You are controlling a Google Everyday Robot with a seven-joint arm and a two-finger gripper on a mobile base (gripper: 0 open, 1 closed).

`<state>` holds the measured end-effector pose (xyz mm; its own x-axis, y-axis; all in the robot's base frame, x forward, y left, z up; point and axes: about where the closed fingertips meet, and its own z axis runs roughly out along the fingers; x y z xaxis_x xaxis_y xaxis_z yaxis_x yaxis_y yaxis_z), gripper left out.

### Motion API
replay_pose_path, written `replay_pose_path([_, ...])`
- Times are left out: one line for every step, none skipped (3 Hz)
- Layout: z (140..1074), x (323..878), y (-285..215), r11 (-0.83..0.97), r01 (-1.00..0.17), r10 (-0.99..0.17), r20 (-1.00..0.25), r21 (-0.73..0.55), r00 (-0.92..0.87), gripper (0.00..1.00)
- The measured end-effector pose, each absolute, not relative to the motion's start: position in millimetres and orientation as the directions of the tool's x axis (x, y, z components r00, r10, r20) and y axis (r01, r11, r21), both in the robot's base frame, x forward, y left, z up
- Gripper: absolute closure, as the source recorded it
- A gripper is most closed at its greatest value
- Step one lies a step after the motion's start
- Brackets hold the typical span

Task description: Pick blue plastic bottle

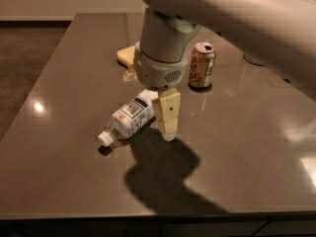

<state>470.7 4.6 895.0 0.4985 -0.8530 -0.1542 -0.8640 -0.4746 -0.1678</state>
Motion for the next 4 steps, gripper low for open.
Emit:
replay_pose_path([879.7, 479.8, 23.5, -0.526, -0.838, -0.832, -0.118, -0.147, 0.543, 0.0])
replay_pose_path([862.8, 490.7, 32.1, -0.555, -0.823, -0.822, -0.071, -0.122, 0.565, 0.02])
replay_pose_path([854.1, 498.2, 32.8, -0.561, -0.821, -0.822, -0.043, -0.106, 0.567, 0.08])
replay_pose_path([848.4, 507.2, 27.3, -0.552, -0.829, -0.831, -0.023, -0.085, 0.556, 0.25])
